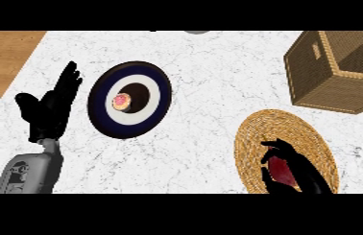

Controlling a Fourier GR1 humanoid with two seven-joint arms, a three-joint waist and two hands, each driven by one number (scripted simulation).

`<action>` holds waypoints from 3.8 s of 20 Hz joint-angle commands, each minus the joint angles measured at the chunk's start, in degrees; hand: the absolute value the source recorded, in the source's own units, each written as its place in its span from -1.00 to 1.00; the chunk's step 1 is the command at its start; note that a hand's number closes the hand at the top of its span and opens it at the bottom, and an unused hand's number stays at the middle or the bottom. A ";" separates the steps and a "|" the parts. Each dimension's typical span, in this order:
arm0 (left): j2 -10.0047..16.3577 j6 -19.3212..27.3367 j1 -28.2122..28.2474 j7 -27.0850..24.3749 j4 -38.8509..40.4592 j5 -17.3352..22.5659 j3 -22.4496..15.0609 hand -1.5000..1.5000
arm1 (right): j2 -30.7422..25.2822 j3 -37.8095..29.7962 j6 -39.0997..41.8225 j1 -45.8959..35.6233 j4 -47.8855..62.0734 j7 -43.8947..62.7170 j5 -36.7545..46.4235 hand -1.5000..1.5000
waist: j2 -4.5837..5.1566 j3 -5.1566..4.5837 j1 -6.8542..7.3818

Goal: Pick the pear from the placemat and place it in the basket

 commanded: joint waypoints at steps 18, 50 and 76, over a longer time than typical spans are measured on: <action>1.30 1.01 2.22 2.70 -2.73 0.07 2.67 0.00 | -3.15 -0.57 11.05 15.76 -31.51 -15.95 -21.47 1.00 | 0.15 1.14 -4.24; -0.38 -0.42 -0.06 -1.10 2.45 -0.92 3.65 0.00 | -6.07 -12.42 2.68 -39.73 -5.81 23.97 -17.41 1.00 | 0.50 1.20 -3.03; 0.01 -1.56 0.51 0.58 -1.13 -1.24 3.82 0.00 | -20.94 -8.47 -8.09 -51.69 30.77 -14.01 3.31 1.00 | 0.95 1.29 -2.02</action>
